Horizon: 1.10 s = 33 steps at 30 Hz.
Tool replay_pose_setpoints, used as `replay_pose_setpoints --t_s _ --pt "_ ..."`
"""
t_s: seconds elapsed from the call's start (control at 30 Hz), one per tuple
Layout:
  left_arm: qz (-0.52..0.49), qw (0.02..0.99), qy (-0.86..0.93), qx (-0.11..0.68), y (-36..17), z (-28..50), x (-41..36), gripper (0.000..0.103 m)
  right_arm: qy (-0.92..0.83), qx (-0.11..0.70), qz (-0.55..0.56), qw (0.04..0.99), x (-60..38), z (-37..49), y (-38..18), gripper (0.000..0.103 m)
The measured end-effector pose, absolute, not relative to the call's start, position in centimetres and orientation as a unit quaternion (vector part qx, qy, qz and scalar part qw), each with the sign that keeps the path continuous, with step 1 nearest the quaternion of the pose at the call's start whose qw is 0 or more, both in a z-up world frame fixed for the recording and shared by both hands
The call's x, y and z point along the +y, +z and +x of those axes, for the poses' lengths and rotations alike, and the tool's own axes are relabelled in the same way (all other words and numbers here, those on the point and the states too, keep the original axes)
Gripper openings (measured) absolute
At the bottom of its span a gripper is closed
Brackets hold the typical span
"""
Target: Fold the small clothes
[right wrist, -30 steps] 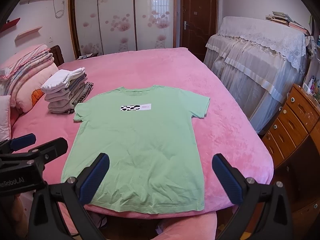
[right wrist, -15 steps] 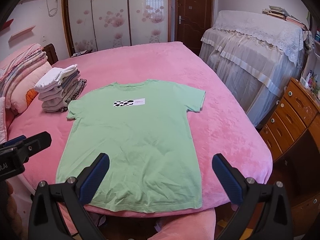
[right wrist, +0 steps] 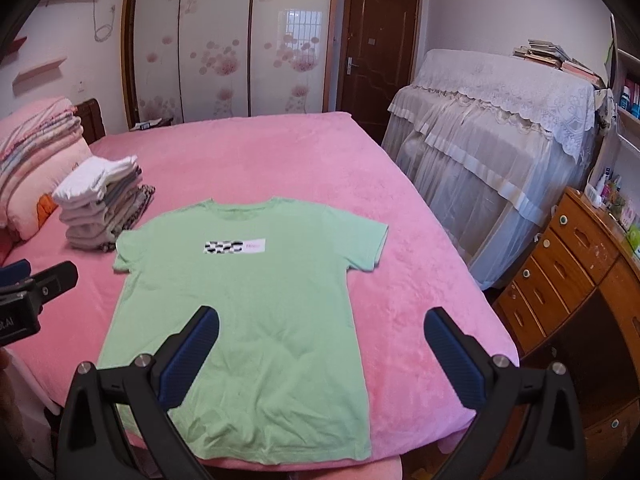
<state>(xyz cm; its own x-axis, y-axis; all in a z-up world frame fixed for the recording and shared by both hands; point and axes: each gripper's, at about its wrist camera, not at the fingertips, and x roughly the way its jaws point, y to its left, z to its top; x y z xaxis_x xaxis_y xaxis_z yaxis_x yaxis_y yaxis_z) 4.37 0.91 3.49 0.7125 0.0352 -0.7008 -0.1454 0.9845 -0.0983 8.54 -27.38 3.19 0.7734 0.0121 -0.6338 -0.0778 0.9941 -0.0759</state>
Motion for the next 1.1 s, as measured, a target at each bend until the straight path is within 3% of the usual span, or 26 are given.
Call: replay_pose_setpoints --t_s 0.37,1.1 --pt "-0.046 0.929 0.047 0.365 6.5 6.6 -0.2 0.102 0.033 0.287 -0.057 0.956 -27.7 9.9 7.4 0.103" --pt "-0.055 0.931 0.036 0.359 7.1 8.9 -1.3 0.102 0.029 0.281 -0.034 0.959 -30.1 13.0 8.5 0.103"
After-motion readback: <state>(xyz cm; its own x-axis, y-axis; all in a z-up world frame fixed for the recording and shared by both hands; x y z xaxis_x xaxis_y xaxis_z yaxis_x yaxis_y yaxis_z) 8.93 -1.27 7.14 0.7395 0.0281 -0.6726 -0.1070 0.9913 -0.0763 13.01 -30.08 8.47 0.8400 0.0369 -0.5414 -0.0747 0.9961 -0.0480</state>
